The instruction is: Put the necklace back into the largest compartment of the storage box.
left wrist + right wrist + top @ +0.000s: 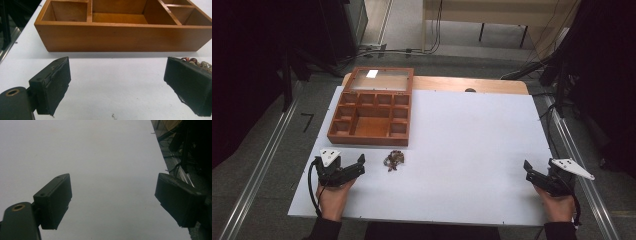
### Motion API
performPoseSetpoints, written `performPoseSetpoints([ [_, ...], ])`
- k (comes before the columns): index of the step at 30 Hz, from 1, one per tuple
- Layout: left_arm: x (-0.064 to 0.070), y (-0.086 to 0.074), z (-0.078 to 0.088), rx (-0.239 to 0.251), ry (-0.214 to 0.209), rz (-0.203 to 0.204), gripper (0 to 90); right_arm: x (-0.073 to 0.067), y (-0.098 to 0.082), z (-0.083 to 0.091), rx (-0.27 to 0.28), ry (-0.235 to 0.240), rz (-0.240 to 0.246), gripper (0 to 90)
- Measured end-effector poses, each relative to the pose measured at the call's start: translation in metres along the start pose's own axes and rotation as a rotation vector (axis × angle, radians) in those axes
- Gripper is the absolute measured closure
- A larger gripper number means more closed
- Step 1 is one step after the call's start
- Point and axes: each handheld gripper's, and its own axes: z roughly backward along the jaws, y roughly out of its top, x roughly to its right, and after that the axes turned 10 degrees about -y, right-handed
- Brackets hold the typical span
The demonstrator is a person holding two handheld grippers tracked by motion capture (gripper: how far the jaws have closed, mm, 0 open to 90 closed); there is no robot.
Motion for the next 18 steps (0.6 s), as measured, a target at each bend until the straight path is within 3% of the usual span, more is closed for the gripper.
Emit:
performPoseSetpoints([
  [4, 0.0034, -0.0011, 0.0011, 0.02, -0.004, -0.016, 7.7, 0.0004, 0.0, -0.0009, -0.004, 0.001, 0.003, 12.1],
  [18, 0.011, -0.0032, -0.0013, 0.015, -0.019, -0.038, 7.7, 0.0013, -0.0001, -0.0007, -0.004, -0.002, 0.001, 12.2],
])
